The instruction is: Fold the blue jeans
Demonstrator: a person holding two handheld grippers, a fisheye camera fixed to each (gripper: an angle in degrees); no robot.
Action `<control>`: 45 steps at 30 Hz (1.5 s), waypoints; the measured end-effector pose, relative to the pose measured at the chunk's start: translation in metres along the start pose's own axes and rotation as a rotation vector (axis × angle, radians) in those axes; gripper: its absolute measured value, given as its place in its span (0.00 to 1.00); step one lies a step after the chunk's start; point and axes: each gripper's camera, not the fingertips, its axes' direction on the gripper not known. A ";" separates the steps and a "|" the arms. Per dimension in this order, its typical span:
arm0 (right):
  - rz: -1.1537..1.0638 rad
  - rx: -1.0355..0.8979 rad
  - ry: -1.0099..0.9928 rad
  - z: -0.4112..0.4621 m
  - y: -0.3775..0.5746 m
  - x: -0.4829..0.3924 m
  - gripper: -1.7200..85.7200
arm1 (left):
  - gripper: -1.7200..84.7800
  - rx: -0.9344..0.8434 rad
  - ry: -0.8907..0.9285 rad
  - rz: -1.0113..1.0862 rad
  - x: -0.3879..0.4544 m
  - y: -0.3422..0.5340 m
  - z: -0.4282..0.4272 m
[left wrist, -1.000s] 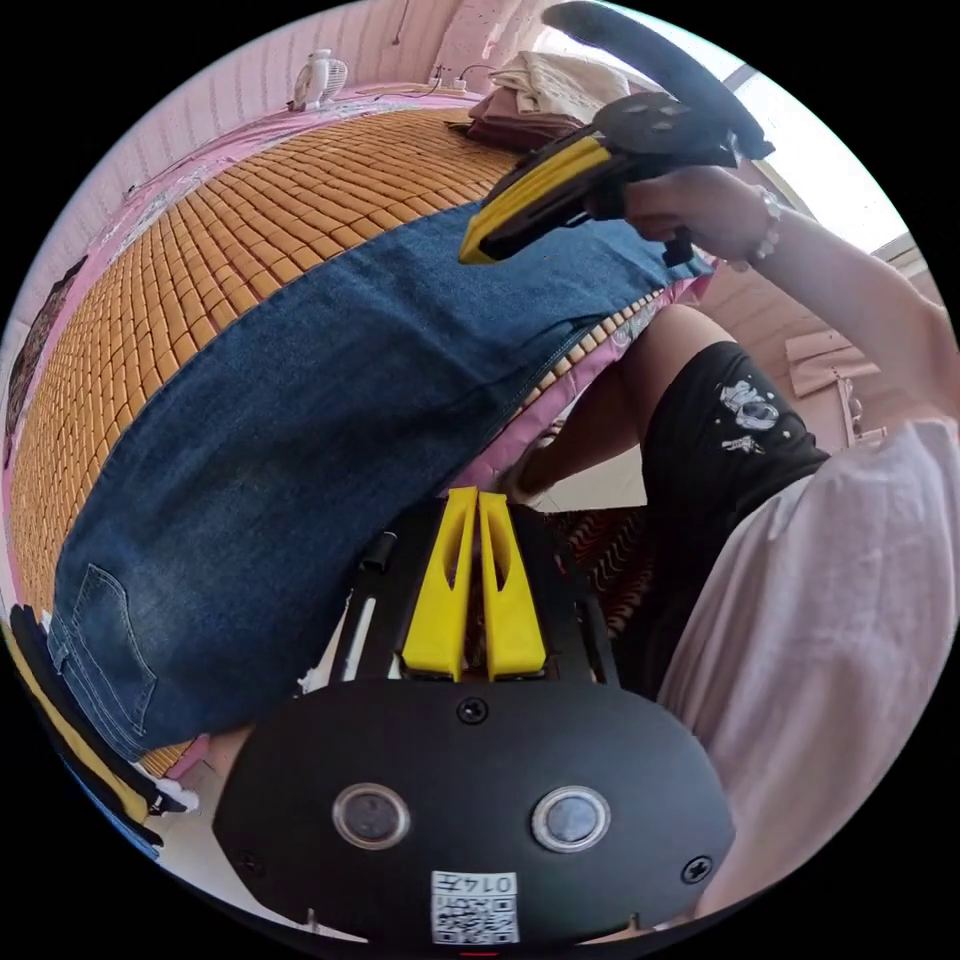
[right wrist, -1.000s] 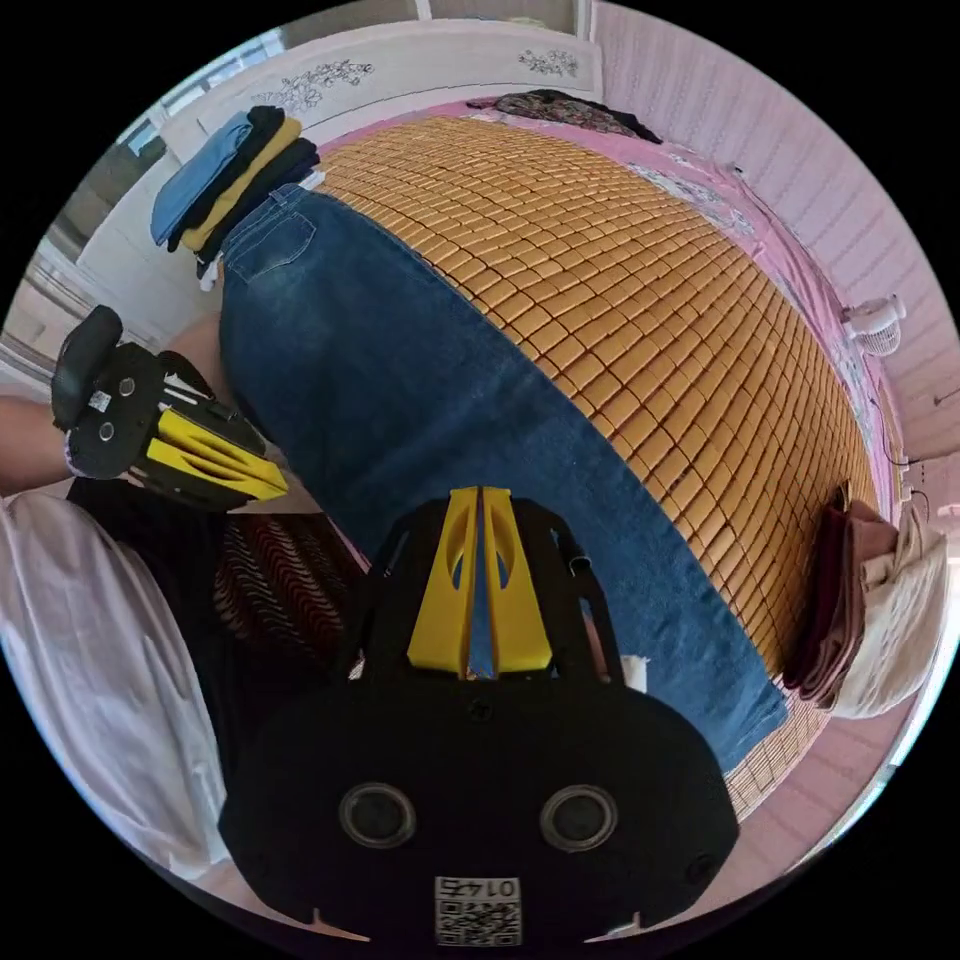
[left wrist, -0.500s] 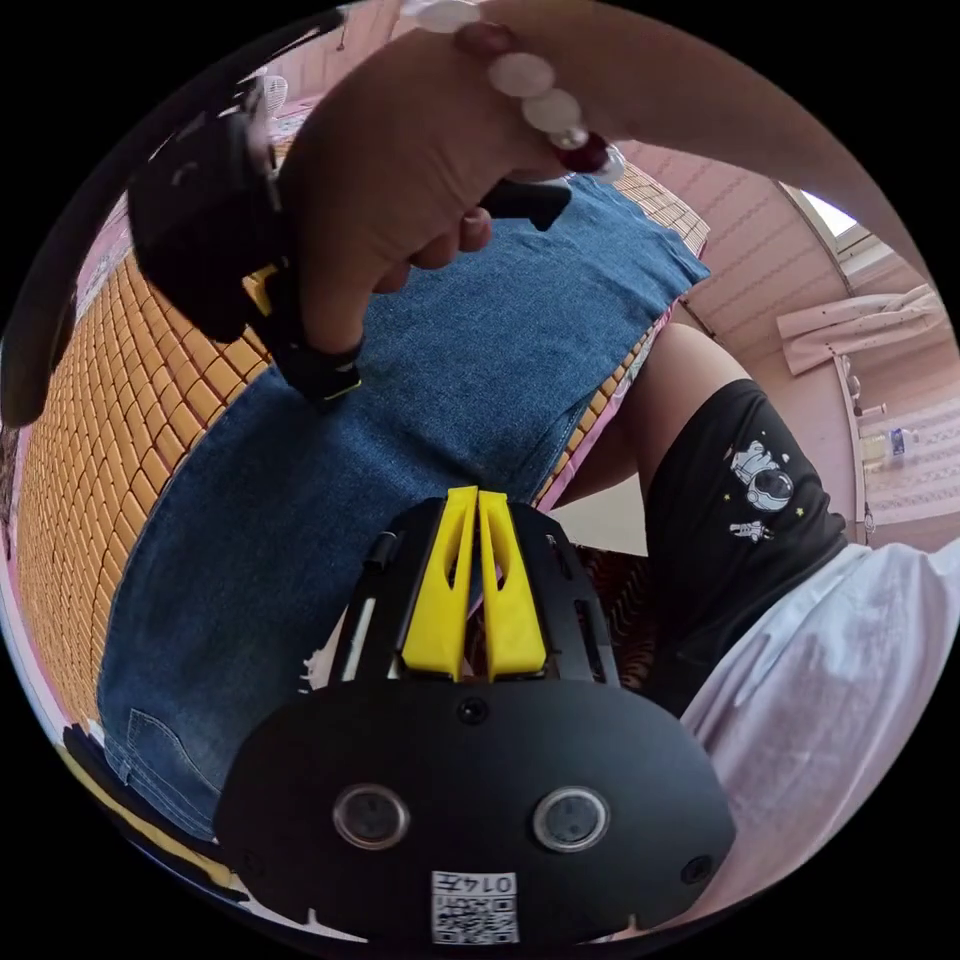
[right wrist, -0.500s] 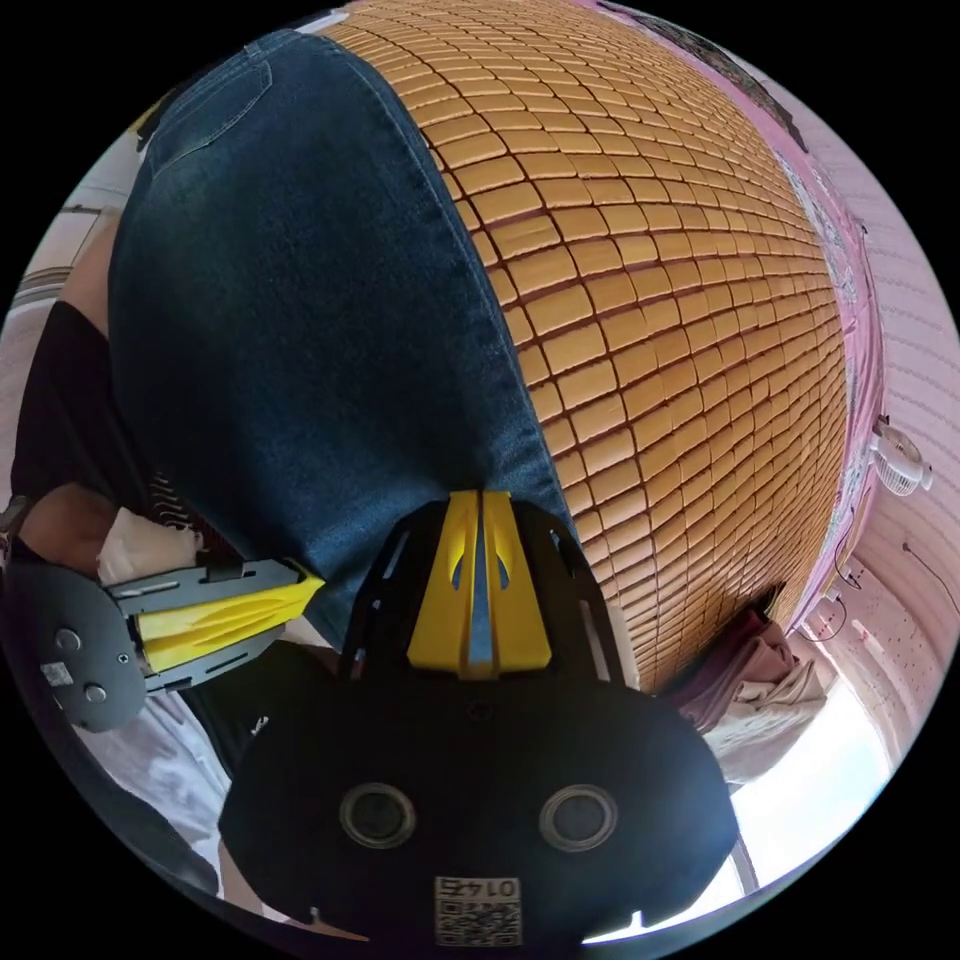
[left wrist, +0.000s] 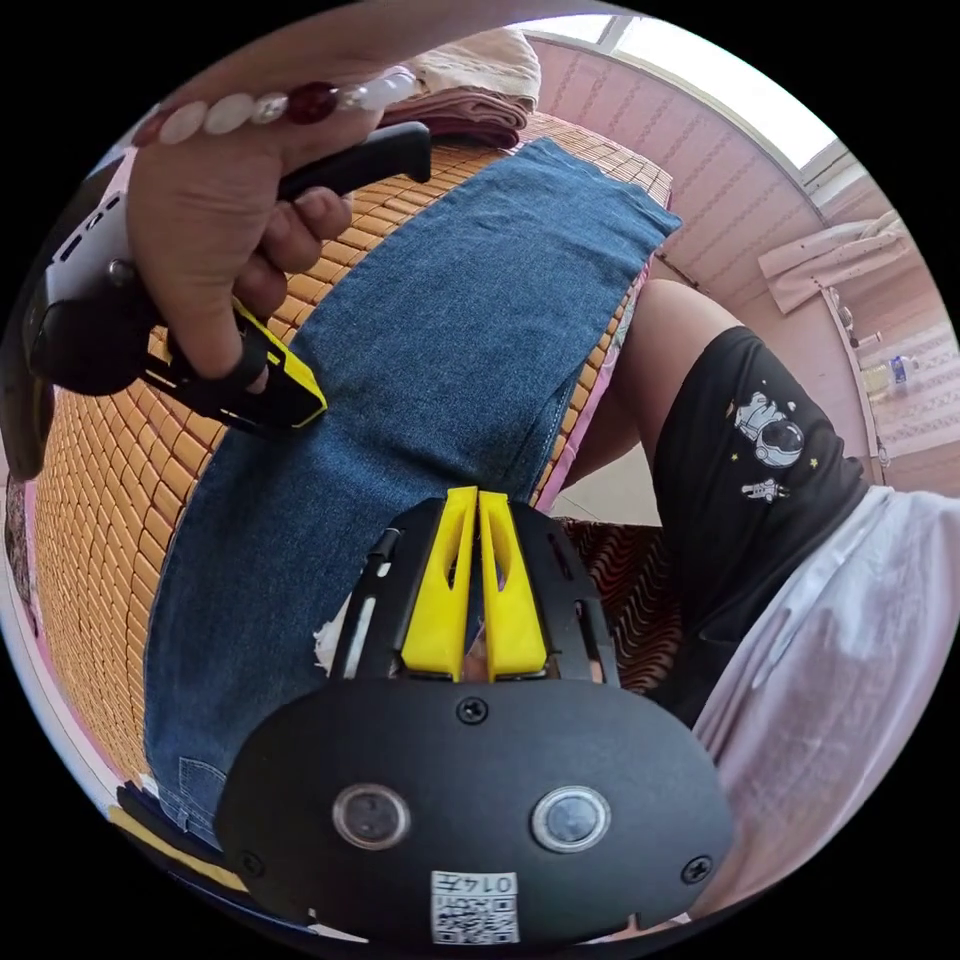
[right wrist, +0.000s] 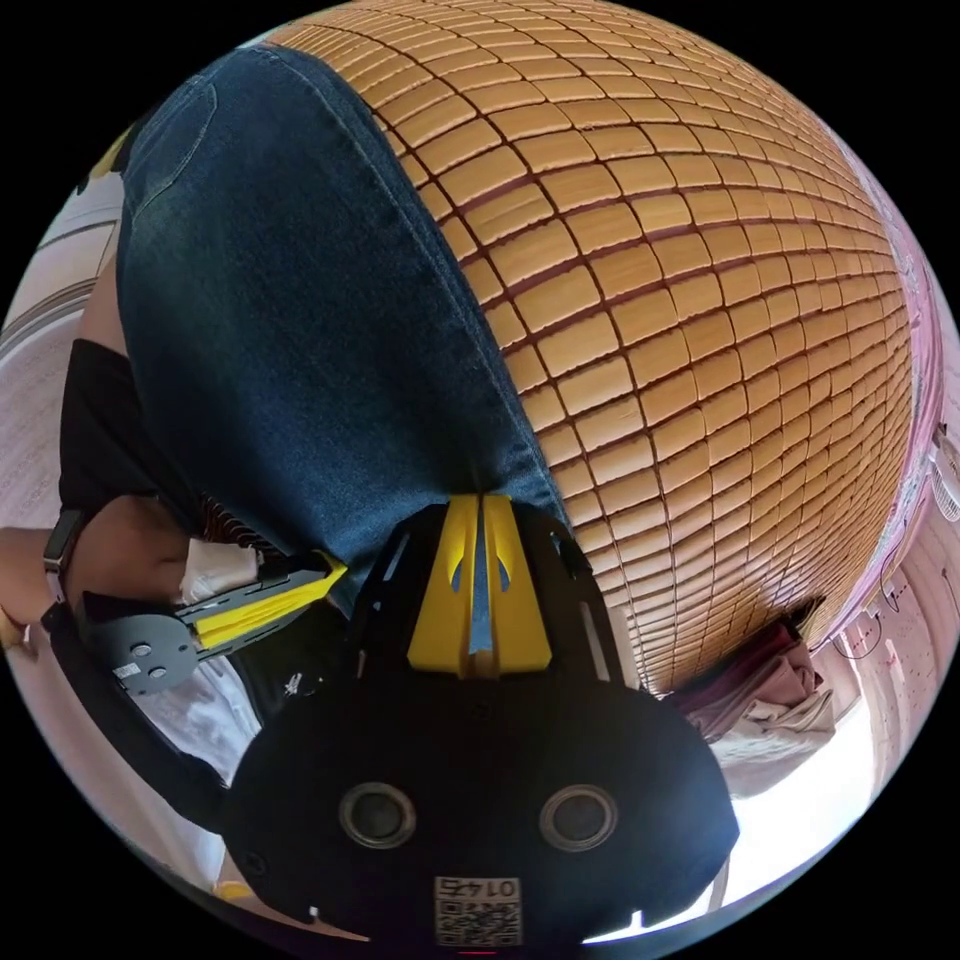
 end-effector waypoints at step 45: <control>1.728 1.297 -0.390 0.459 0.765 -0.045 0.06 | 0.01 0.153 -0.092 -1.043 -0.100 0.196 -0.065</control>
